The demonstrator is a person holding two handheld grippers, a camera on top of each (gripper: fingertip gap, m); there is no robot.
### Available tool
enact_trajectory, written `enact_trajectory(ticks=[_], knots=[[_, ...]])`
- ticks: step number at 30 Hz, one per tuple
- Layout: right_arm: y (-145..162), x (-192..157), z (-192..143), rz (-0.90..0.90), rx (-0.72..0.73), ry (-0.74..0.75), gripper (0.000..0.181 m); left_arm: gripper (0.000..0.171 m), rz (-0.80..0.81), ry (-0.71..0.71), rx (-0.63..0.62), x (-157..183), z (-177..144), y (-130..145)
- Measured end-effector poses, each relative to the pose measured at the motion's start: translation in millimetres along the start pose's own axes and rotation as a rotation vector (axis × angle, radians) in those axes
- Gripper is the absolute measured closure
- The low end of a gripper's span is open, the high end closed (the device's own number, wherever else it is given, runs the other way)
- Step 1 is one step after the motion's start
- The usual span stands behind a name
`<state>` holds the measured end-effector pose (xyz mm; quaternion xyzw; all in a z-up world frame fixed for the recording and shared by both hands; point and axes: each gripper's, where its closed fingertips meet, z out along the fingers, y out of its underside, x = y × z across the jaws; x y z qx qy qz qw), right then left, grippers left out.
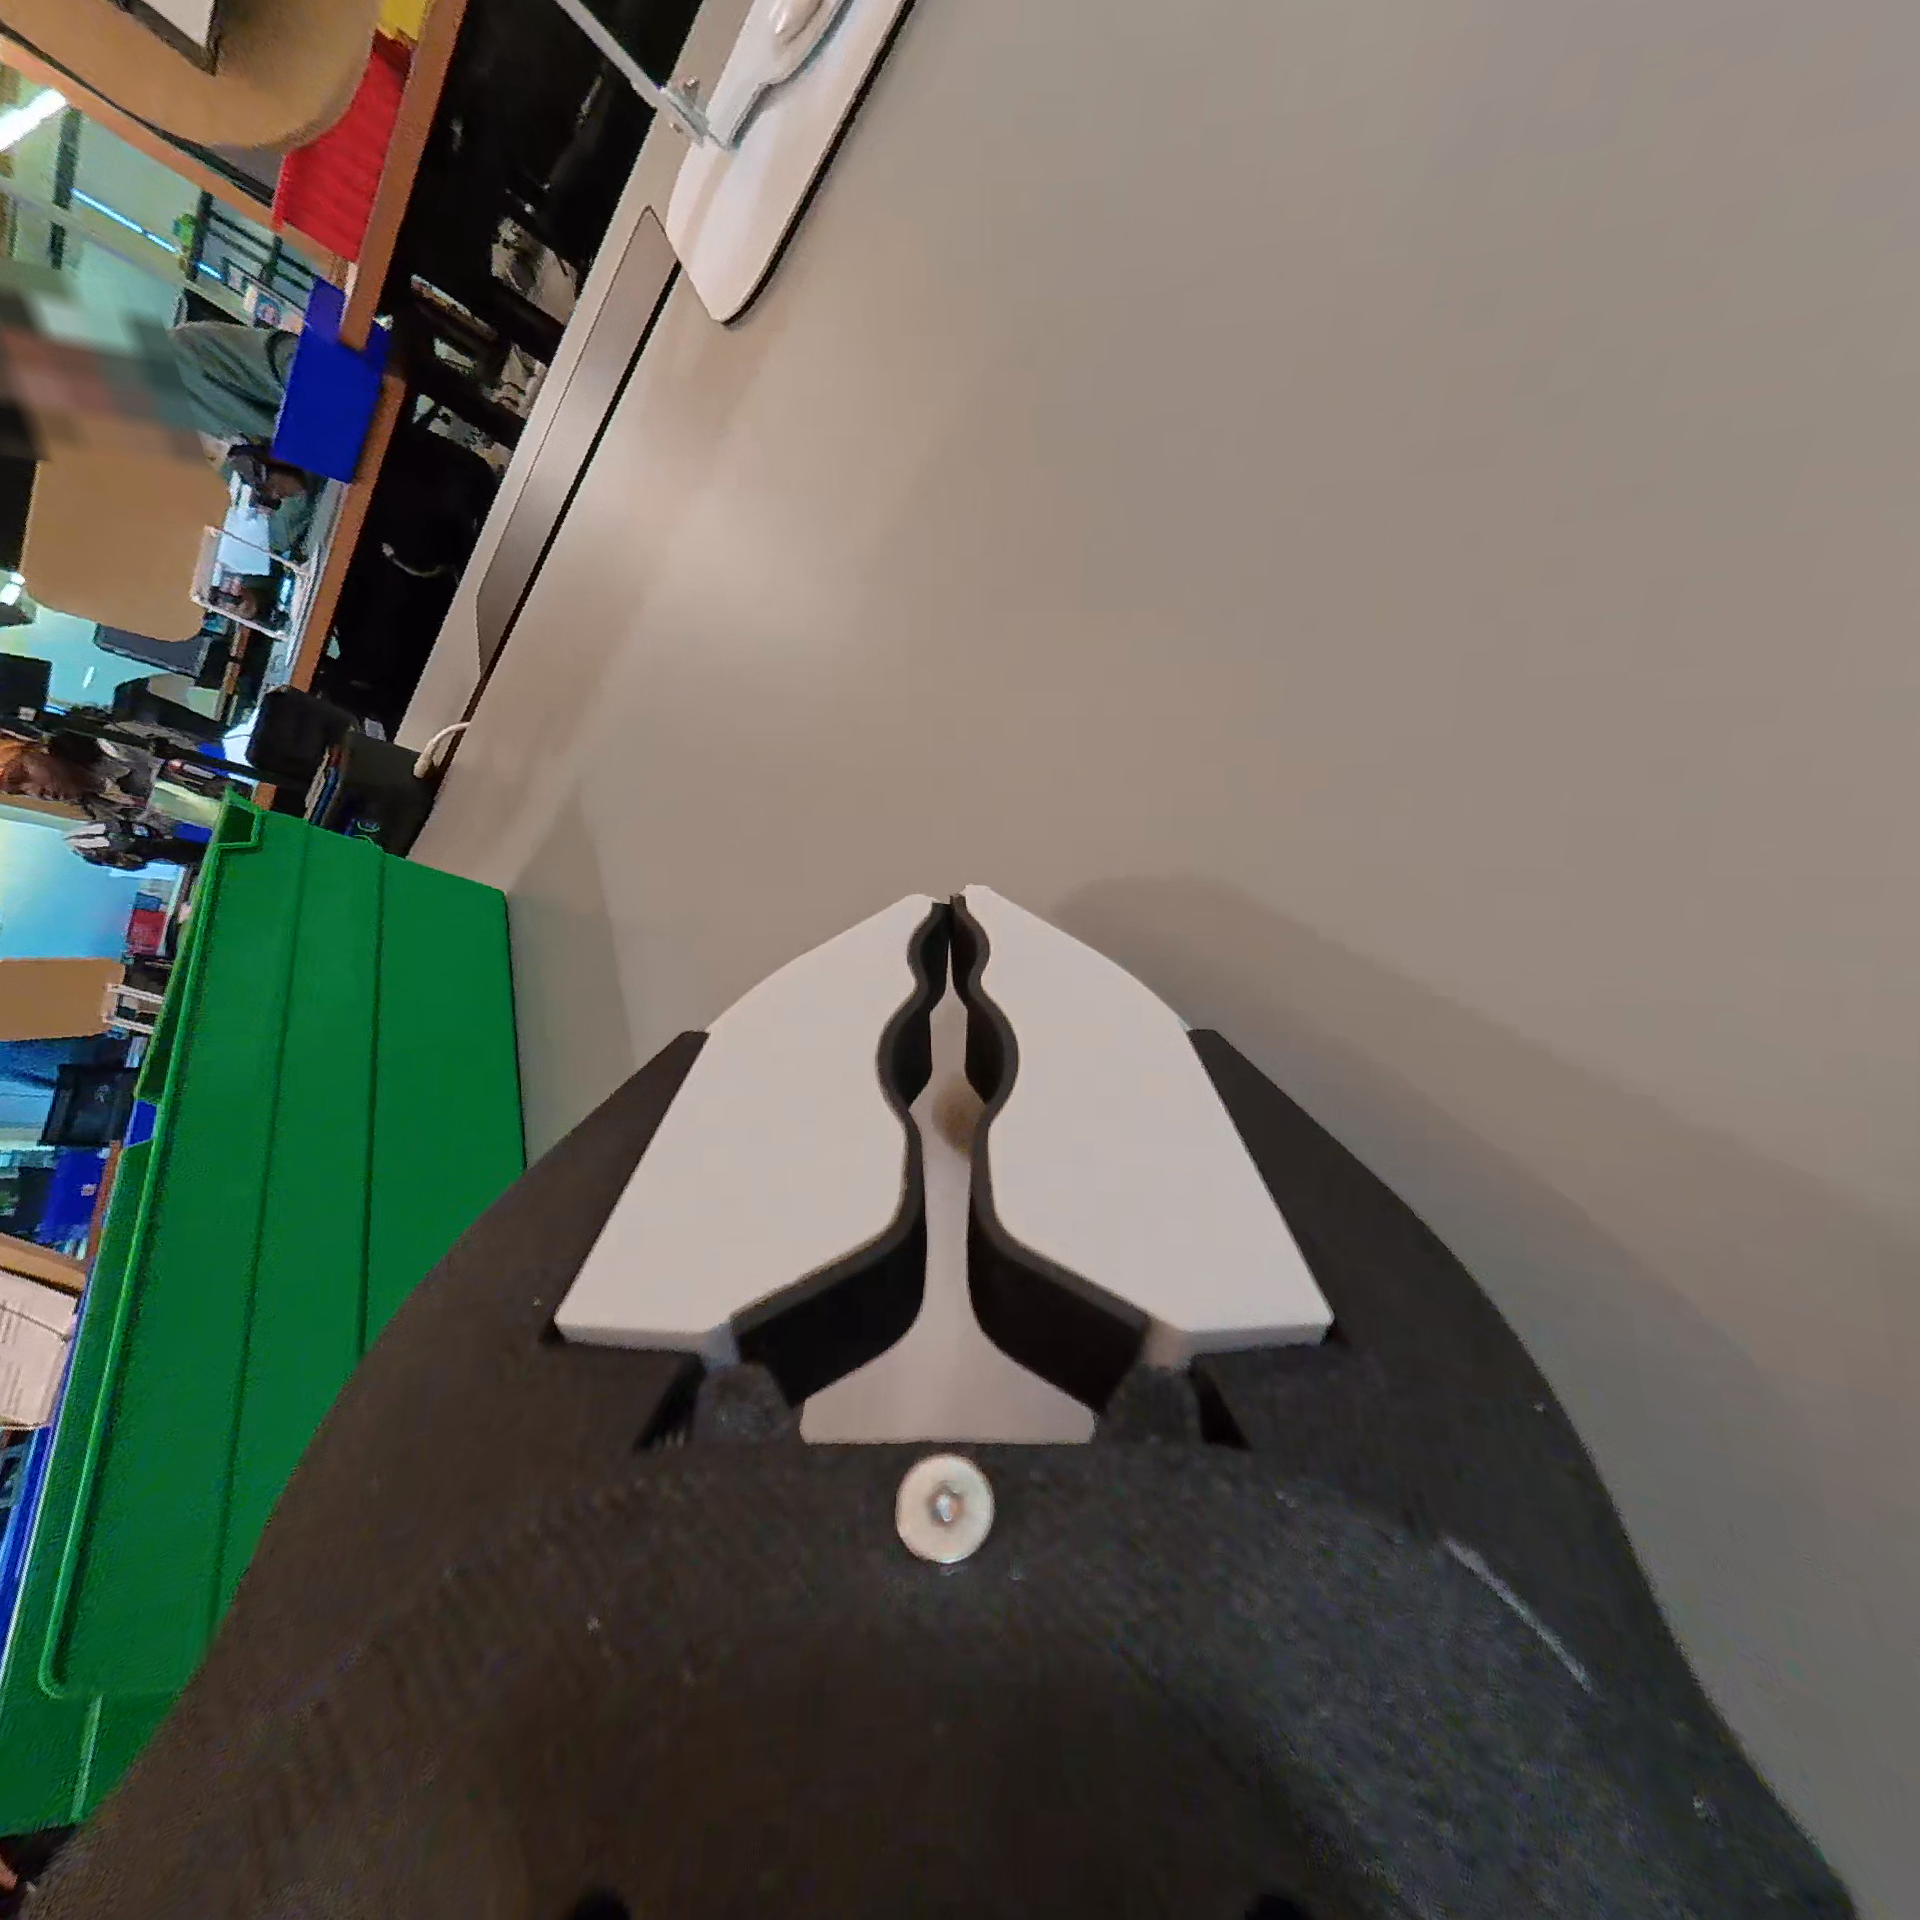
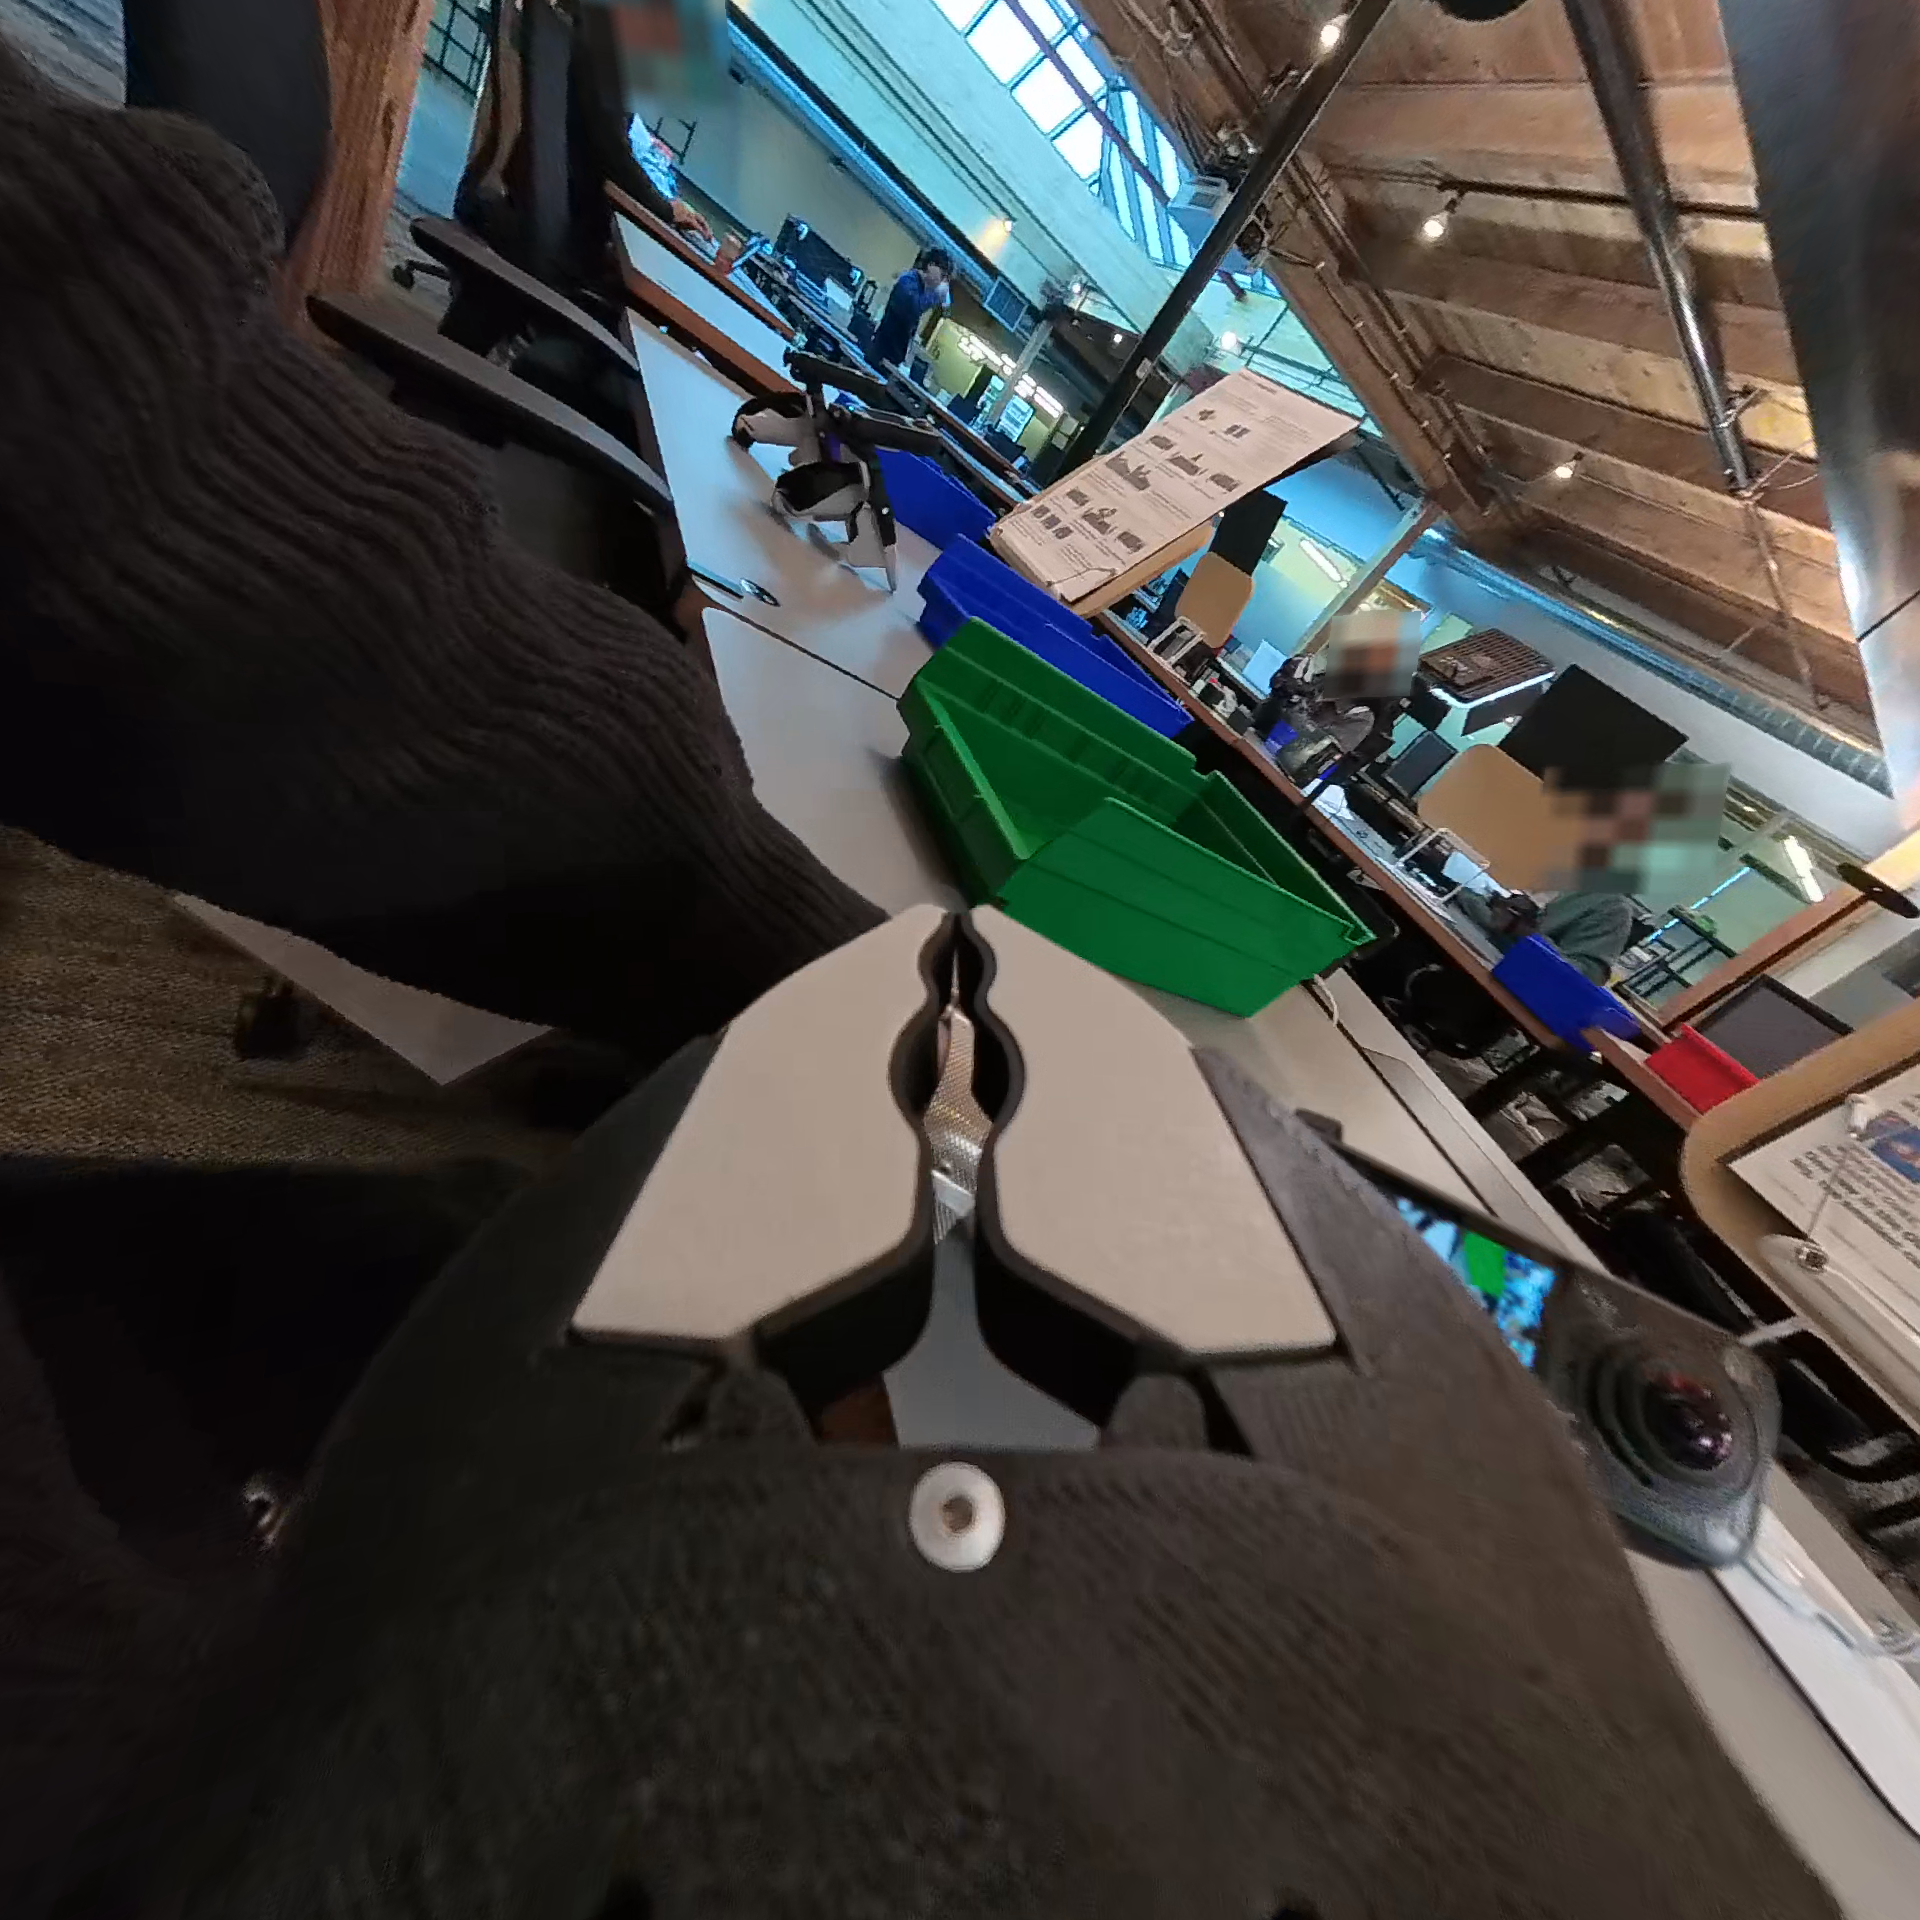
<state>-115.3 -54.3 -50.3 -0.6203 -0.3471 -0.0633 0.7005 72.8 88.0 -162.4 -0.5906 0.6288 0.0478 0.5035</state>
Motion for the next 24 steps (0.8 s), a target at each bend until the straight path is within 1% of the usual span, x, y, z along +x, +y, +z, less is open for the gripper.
enact_trajectory(ticks=[8,24], knots=[[6.0,-3.0,0.7,0.005,-0.028,-0.018,0.180,0.171,0.013,0.011,0.016,5.4,-4.8,-4.2],[5.3,-3.5,0.7,0.005,-0.029,-0.014,0.178,0.171,0.035,-0.001,0.012,6.6,-3.3,-2.4]])
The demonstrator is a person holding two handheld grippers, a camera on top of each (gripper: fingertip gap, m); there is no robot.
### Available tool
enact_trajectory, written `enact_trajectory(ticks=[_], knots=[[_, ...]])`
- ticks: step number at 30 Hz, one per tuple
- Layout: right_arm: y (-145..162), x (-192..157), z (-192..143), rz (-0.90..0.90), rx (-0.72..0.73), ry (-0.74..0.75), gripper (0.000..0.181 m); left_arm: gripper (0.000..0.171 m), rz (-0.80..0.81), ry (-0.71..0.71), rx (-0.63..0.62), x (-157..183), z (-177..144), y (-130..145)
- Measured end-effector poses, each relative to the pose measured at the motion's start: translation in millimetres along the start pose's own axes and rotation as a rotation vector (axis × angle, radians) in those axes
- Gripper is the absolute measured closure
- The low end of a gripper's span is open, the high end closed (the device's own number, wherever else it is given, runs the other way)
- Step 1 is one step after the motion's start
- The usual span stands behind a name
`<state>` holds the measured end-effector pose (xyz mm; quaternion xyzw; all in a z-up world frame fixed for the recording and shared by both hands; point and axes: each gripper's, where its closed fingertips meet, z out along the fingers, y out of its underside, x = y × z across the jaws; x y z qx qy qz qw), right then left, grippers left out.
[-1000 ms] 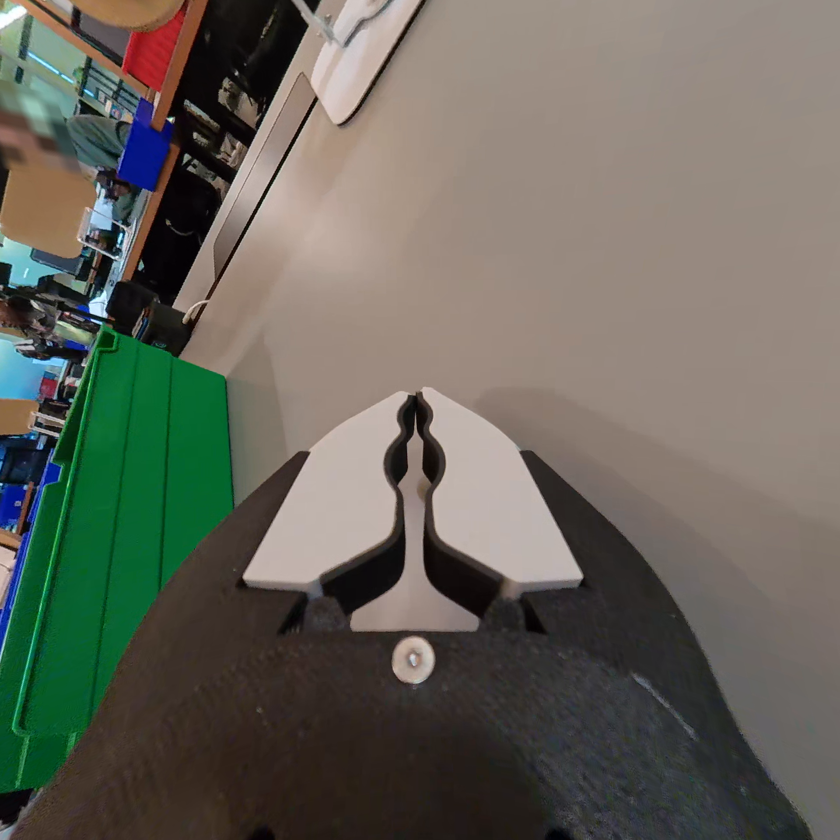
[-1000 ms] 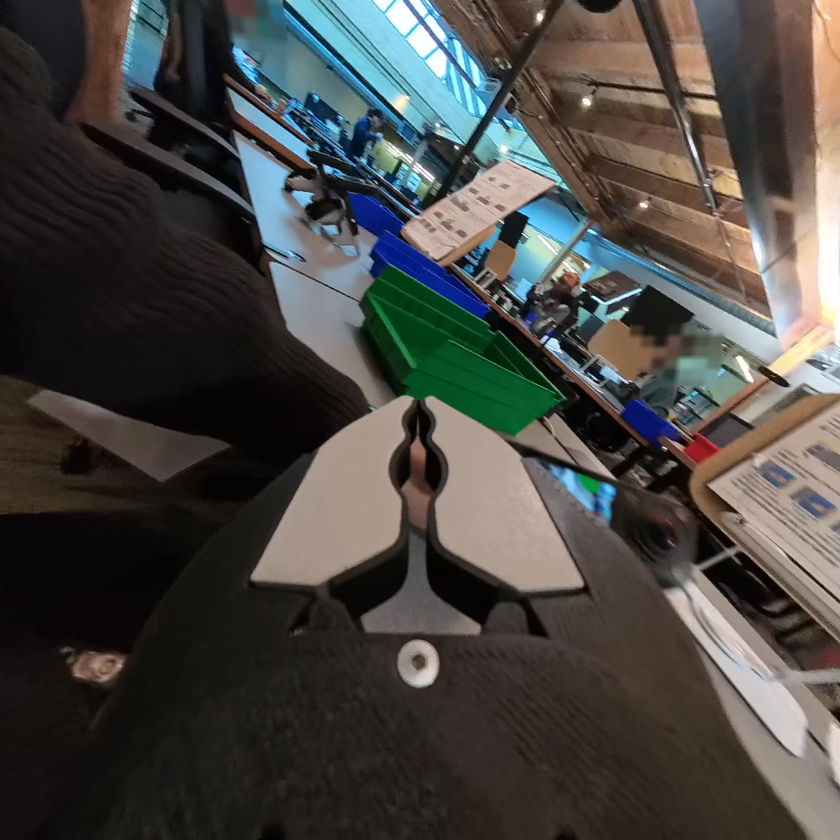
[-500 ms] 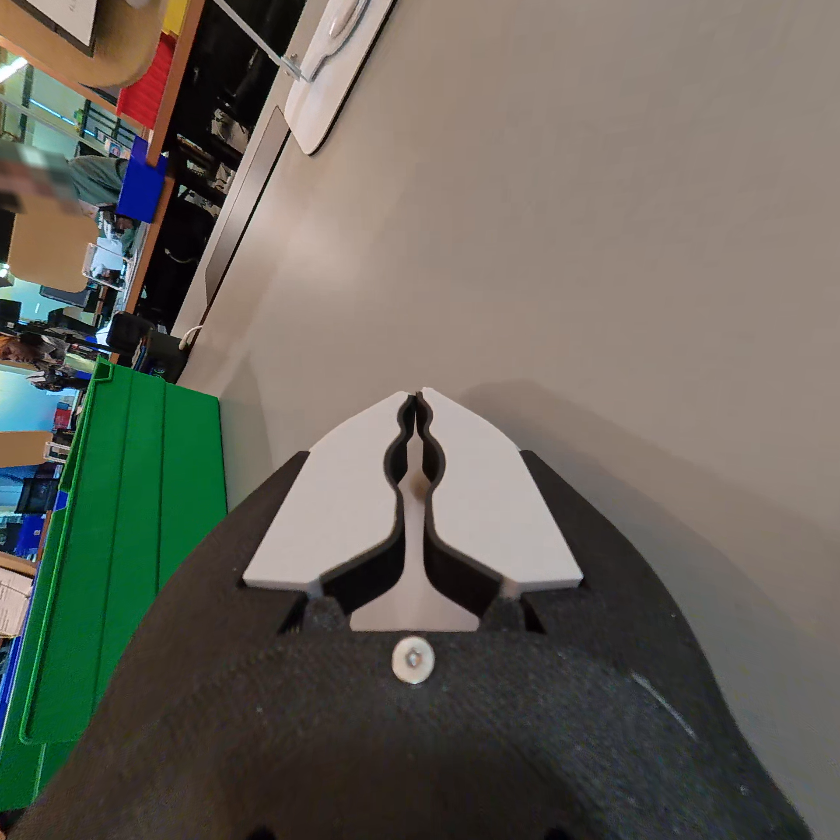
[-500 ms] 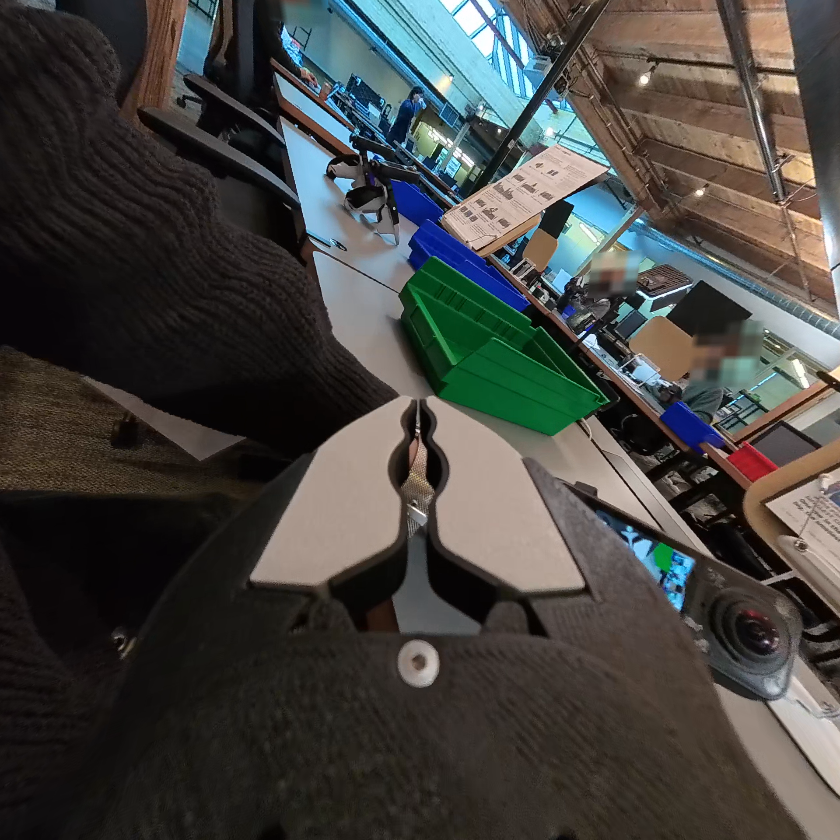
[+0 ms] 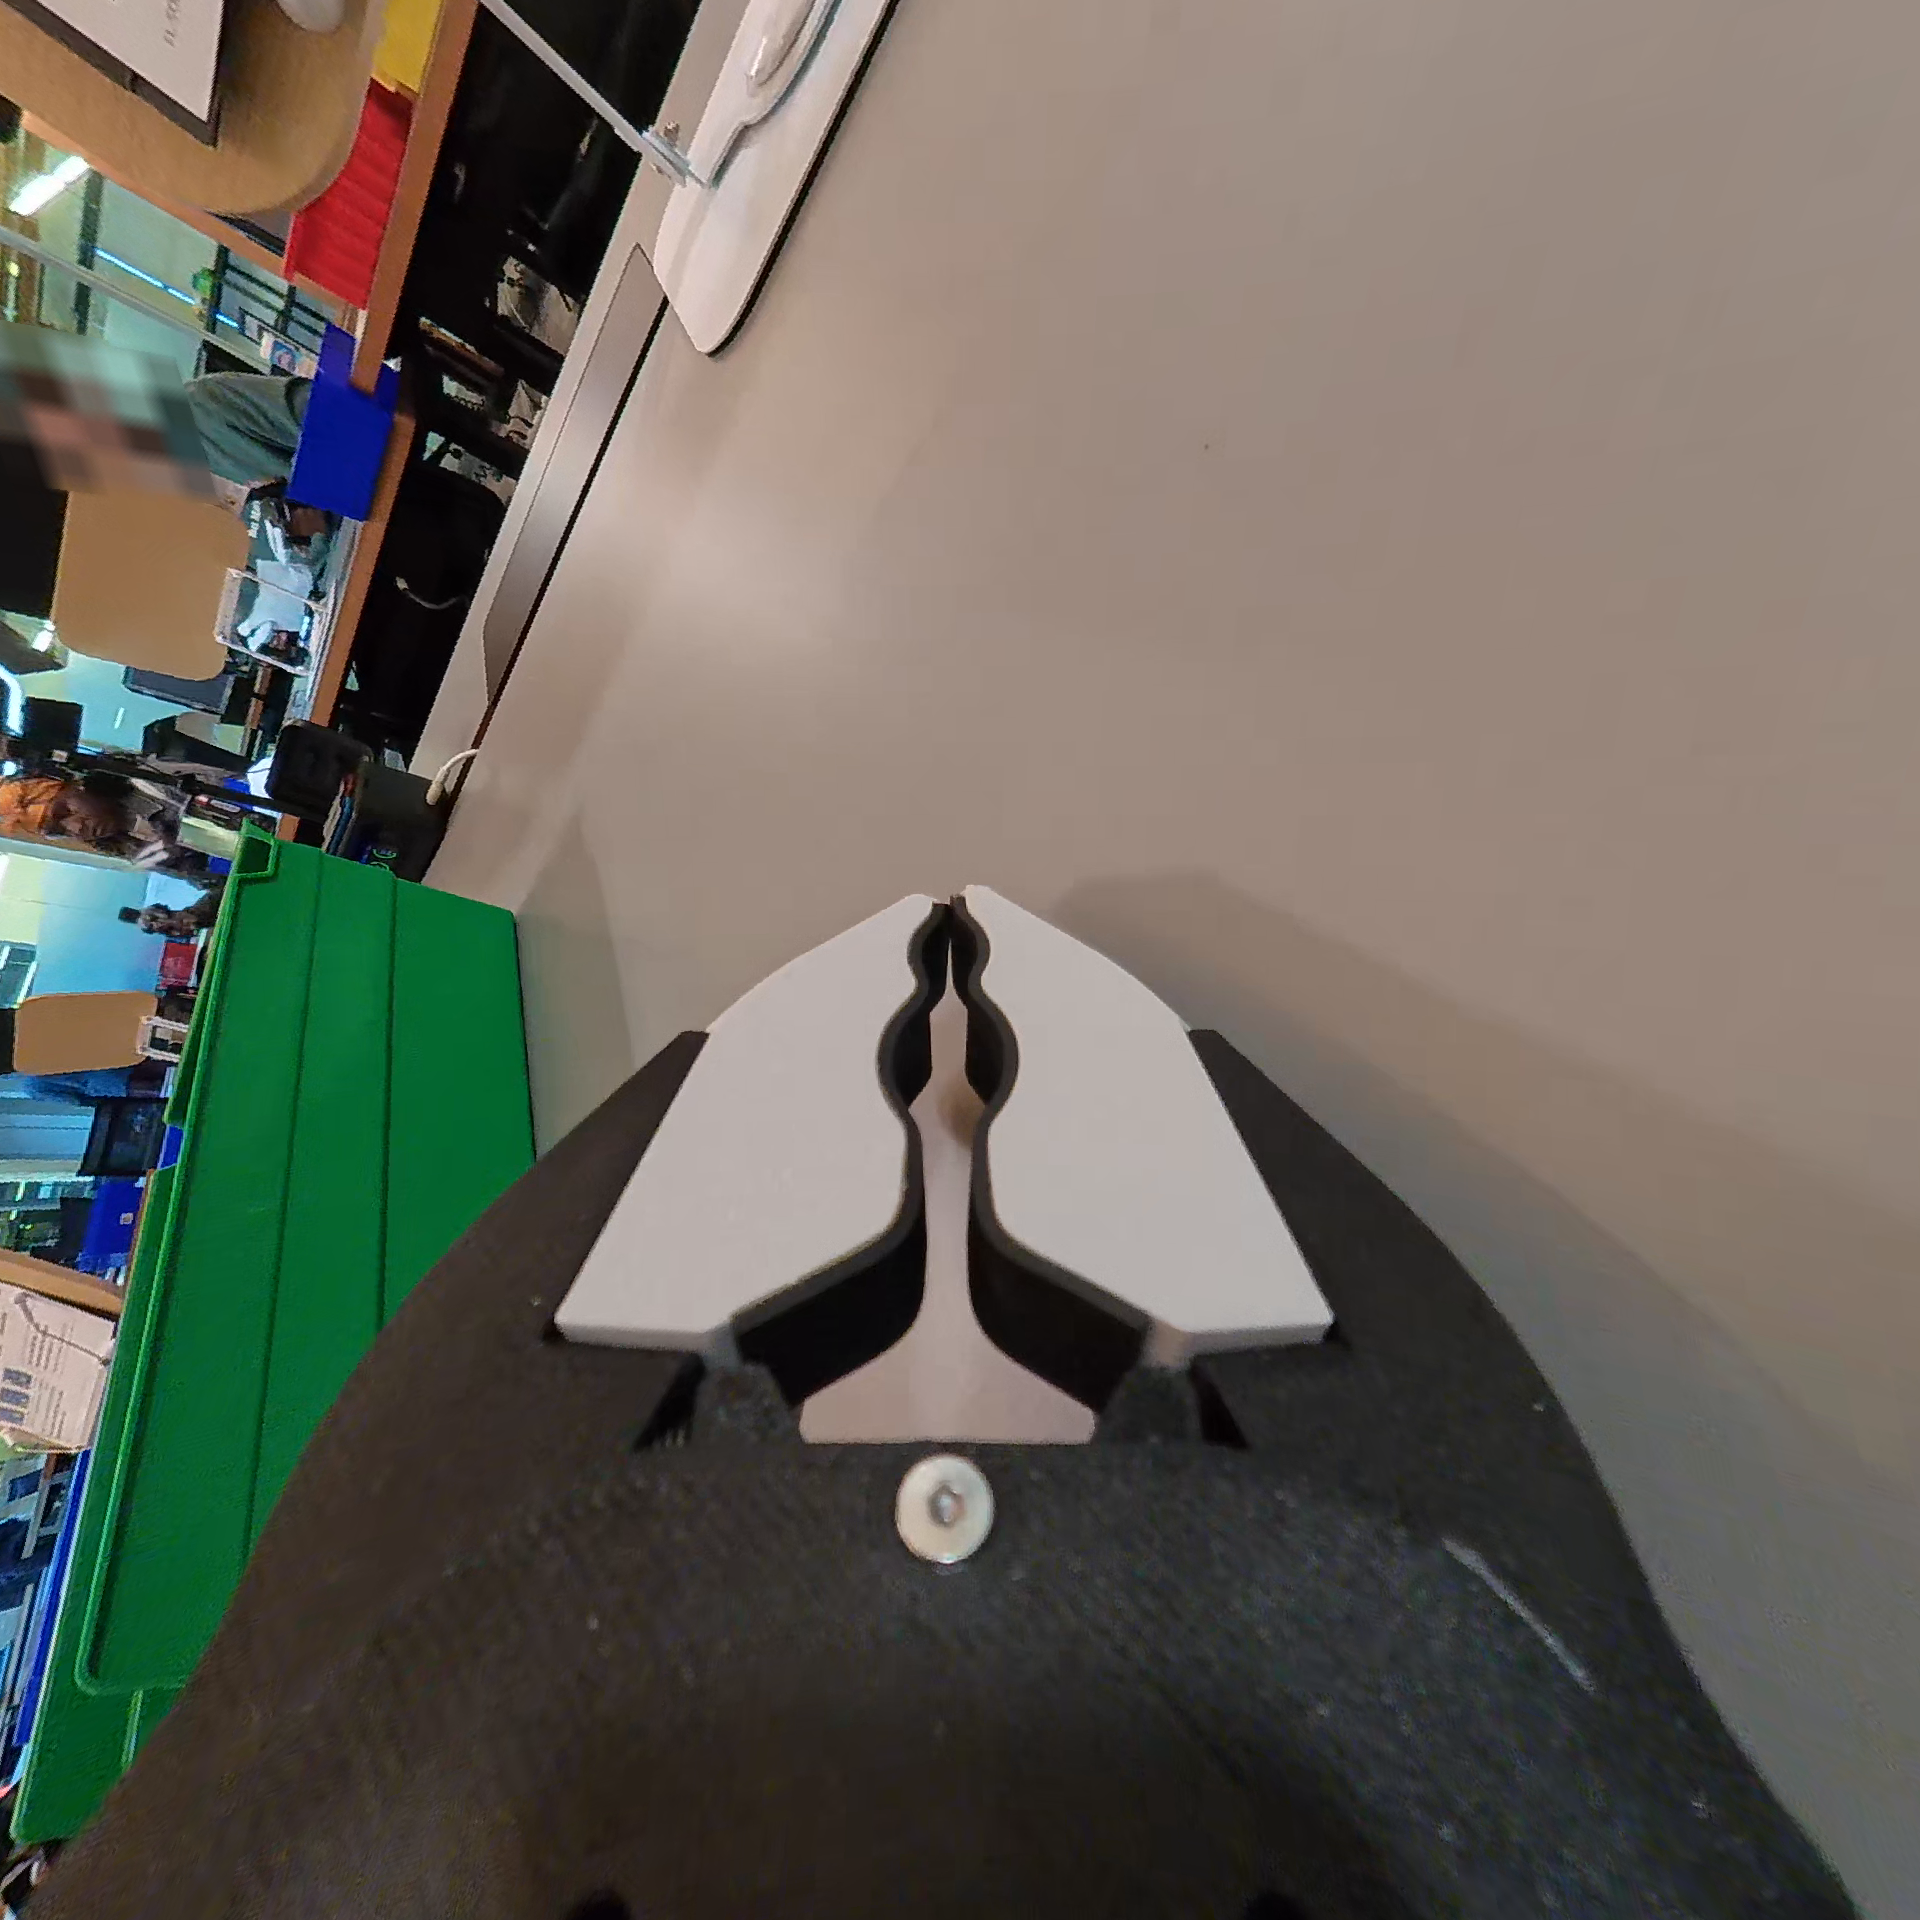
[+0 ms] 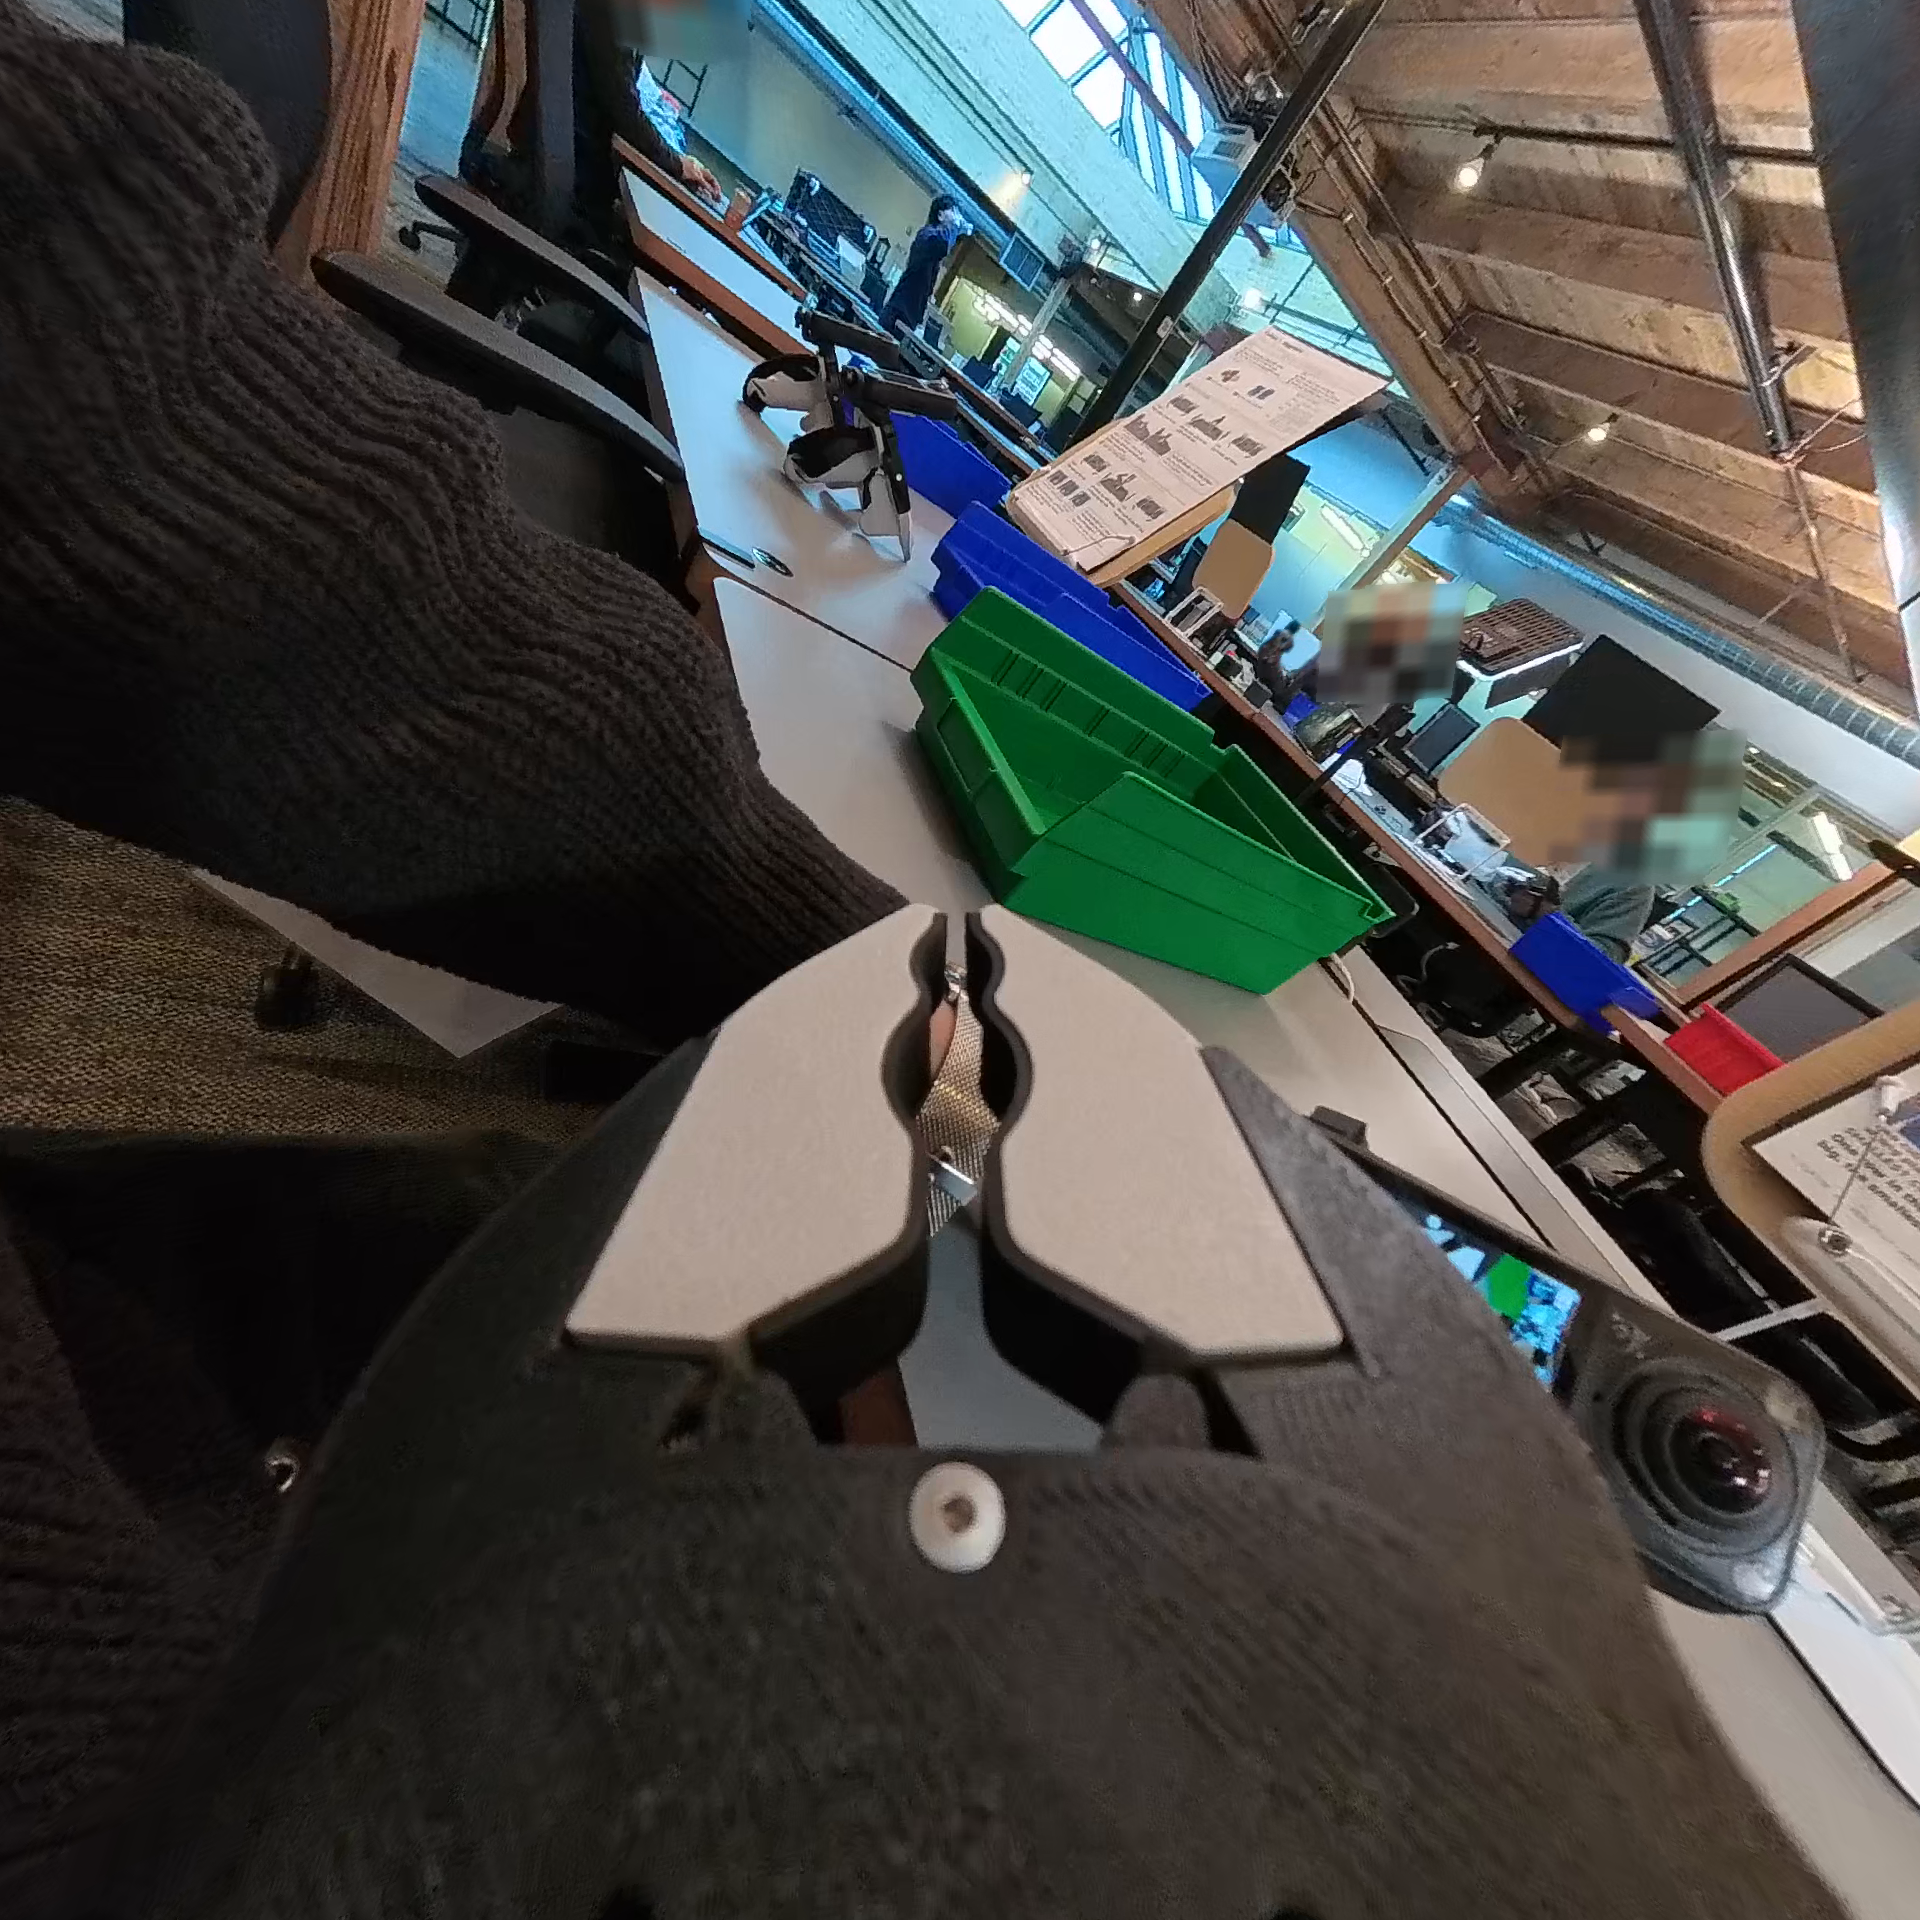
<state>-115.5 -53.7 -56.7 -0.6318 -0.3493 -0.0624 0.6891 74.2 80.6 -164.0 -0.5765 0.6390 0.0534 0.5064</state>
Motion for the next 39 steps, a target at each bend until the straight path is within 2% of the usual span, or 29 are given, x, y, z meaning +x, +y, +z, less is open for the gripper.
enact_trajectory(ticks=[22,28,33,35,39], knots=[[-1.2,7.0,-0.4,0.016,-0.004,0.033,0.176,0.171,0.057,-0.024,-0.005,2.2,-5.6,-0.2],[1.5,19.8,-0.7,0.094,-0.040,0.069,0.181,0.171,0.059,-0.031,-0.021,-1.6,-4.1,-0.5],[8.7,38.2,-3.9,0.362,-0.060,0.060,0.181,0.171,0.107,-0.096,-0.034,-13.7,-3.5,1.9],[9.8,38.4,-4.3,0.403,-0.065,0.035,0.181,0.171,0.124,-0.122,-0.048,-17.5,-2.8,4.7],[3.7,29.8,-3.8,0.263,-0.060,0.021,0.181,0.171,0.050,-0.051,-0.046,-8.0,-3.7,2.0]])
